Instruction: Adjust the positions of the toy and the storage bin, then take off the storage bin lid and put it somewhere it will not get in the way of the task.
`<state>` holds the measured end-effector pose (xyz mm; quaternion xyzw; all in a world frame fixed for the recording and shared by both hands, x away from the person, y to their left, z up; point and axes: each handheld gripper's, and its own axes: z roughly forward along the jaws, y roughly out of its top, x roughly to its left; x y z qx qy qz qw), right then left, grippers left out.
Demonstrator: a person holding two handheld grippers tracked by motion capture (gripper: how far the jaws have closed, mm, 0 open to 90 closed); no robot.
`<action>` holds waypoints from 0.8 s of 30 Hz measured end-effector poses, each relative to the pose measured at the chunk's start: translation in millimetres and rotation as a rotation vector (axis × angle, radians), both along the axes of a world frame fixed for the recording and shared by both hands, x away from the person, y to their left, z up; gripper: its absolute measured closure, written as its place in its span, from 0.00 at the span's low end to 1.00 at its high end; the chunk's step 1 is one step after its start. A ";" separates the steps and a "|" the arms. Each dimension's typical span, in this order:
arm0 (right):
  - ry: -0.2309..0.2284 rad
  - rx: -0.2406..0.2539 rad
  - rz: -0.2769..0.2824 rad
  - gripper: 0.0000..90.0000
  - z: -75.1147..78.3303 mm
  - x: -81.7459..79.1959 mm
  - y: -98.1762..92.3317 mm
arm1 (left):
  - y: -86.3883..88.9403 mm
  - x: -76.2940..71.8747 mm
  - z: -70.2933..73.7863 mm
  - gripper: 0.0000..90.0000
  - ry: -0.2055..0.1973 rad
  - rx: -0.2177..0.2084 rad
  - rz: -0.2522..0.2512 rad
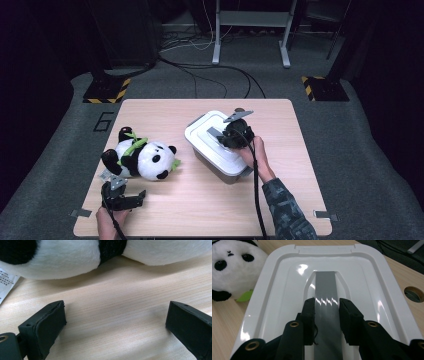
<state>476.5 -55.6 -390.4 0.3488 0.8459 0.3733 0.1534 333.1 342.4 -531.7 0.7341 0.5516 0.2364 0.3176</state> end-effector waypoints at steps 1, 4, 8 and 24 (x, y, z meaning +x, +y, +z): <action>0.001 0.007 -0.010 0.74 -0.1 -0.2 1.7 | 0.0 0.0 0.0 0.03 0.000 0.000 0.000; -0.003 0.000 -0.008 0.74 0.1 -0.5 2.4 | 0.0 0.0 0.0 0.03 0.000 0.000 0.000; -0.017 -0.009 -0.010 0.74 0.8 -1.5 3.3 | 0.0 0.0 0.0 0.03 0.000 0.000 0.000; -0.078 0.024 -0.032 0.74 29.7 -14.1 -13.1 | 0.0 0.1 0.0 0.03 0.000 0.000 0.000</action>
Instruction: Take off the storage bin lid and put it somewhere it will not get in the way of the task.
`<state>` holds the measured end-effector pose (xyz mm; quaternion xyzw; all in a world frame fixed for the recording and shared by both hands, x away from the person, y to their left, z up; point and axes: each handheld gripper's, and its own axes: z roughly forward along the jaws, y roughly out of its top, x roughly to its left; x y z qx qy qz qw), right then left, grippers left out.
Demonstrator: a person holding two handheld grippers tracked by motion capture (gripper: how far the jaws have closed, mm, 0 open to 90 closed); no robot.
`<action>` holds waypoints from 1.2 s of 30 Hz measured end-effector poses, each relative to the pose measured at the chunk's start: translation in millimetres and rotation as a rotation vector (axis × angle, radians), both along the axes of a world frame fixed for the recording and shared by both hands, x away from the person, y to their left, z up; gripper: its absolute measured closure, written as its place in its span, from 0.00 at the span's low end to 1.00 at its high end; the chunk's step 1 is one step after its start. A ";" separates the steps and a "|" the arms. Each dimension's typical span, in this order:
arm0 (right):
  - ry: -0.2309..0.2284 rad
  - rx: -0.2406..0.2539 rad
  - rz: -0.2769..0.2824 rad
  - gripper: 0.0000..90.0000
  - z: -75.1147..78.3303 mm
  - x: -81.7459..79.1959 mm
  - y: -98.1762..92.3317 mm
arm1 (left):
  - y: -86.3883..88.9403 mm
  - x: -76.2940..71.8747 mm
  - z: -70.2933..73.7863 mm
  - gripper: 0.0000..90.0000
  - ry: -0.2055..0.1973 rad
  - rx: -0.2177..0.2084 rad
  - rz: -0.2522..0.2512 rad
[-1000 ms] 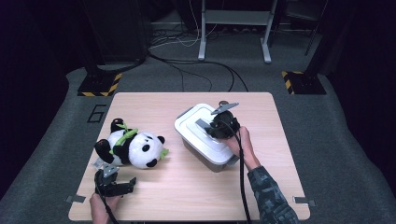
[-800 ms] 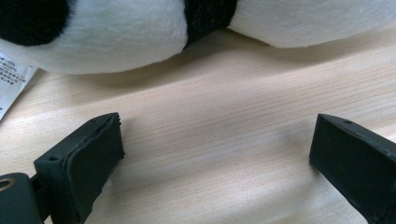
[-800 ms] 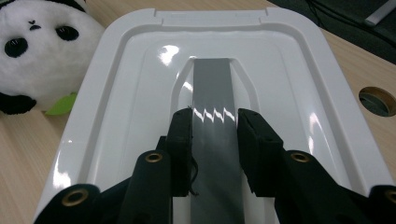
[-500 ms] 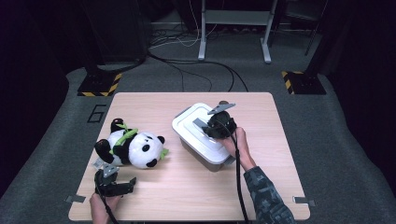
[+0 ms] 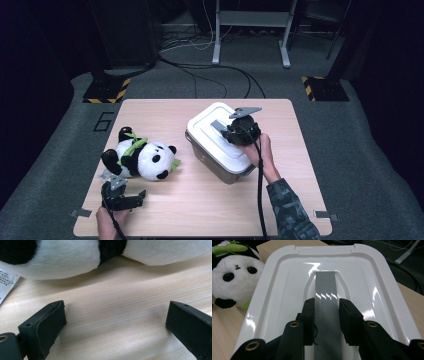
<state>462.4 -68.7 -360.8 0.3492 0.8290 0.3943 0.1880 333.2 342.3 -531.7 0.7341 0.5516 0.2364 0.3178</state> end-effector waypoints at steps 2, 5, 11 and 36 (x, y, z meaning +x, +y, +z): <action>-0.004 0.006 -0.008 0.74 3.4 -1.1 -3.6 | 0.0 0.0 0.0 0.03 0.000 0.000 0.000; -0.011 0.006 -0.010 0.74 6.4 -2.4 -7.2 | 0.0 0.0 0.0 0.03 0.000 0.001 0.000; -0.025 0.003 -0.024 0.74 11.8 -5.9 -14.6 | 0.0 0.0 0.0 0.03 0.000 0.000 0.000; -0.037 0.011 -0.106 0.74 20.9 -10.8 -54.2 | 0.0 0.1 0.0 0.03 0.000 0.001 -0.001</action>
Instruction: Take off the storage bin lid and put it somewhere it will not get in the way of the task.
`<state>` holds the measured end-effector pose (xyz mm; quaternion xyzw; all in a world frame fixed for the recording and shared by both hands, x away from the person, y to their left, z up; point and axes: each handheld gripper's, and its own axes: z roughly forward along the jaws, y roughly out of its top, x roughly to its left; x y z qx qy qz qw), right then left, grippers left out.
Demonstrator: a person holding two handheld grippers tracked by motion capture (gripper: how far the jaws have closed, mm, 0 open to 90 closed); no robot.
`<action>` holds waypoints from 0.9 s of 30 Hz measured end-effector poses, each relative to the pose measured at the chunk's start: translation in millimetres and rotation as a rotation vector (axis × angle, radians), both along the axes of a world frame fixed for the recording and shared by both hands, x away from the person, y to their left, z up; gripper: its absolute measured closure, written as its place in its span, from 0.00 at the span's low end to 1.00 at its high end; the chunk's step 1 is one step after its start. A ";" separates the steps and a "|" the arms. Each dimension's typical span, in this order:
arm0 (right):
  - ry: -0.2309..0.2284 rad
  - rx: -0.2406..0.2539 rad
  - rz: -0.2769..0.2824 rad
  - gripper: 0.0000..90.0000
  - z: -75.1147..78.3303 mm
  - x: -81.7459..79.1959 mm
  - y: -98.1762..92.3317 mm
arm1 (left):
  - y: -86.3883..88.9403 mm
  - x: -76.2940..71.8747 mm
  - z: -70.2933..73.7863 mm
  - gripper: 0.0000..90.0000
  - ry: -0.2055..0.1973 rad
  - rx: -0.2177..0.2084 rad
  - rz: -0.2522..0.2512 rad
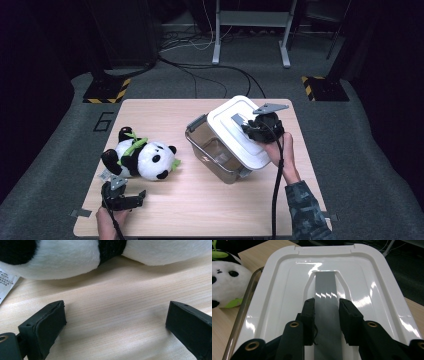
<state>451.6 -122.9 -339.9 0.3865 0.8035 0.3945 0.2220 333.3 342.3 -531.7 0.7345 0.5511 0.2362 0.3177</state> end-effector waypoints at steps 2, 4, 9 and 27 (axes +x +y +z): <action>0.000 -0.002 -0.011 0.74 0.6 0.1 -4.1 | 0.0 0.0 0.0 0.03 0.000 0.000 0.000; -0.009 -0.004 -0.021 0.74 1.4 -0.3 -10.4 | 0.0 0.0 0.0 0.03 0.000 0.000 0.000; -0.012 0.000 -0.040 0.74 2.7 -1.6 -20.3 | 0.0 0.0 0.0 0.03 0.000 0.000 0.000; -0.011 0.015 -0.166 0.74 2.0 0.6 -60.9 | 0.0 0.0 0.0 0.03 0.000 0.001 0.001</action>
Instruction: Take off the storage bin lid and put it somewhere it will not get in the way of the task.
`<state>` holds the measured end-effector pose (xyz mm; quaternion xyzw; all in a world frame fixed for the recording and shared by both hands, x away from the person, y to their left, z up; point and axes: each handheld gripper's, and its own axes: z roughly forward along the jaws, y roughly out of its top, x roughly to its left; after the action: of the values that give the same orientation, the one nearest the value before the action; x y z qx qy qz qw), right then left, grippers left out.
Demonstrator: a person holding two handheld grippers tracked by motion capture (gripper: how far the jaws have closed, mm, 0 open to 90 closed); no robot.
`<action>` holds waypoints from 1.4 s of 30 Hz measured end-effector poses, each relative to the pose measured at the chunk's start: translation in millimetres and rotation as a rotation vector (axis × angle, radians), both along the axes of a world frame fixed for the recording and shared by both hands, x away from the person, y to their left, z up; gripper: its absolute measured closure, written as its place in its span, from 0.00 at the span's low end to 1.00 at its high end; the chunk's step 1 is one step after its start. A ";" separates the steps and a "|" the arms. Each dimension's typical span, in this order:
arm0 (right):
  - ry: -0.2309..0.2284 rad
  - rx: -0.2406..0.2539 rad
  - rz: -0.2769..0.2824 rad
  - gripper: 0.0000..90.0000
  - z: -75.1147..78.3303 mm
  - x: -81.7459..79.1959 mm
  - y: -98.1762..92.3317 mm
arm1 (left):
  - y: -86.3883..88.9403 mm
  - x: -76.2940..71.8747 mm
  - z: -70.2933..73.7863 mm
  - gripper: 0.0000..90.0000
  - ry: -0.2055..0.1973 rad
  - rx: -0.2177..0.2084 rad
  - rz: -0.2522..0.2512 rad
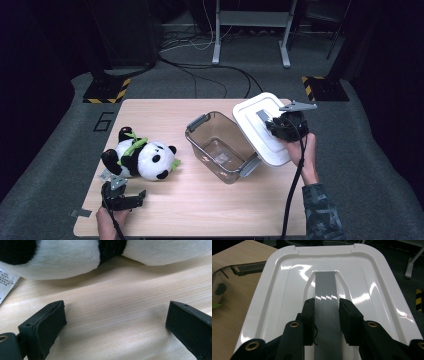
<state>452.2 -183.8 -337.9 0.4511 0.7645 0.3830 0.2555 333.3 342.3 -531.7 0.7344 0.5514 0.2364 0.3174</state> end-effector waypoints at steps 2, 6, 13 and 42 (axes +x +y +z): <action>0.003 0.005 -0.015 0.74 -1.3 1.3 -4.3 | 0.0 0.0 0.0 0.03 0.000 0.000 0.000; 0.008 0.019 -0.055 0.74 -5.2 4.8 -12.6 | 0.0 0.0 0.0 0.03 0.000 0.000 0.000; 0.011 0.033 -0.132 0.74 -12.3 9.7 -22.3 | 0.0 0.0 0.0 0.03 0.000 -0.001 0.000; 0.099 0.101 -0.370 0.74 -76.0 38.0 -48.7 | 0.0 0.0 0.0 0.03 0.000 0.000 0.000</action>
<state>490.2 -232.5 -413.9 0.6144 0.6600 0.3448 0.2607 333.3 342.3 -531.7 0.7344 0.5514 0.2364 0.3175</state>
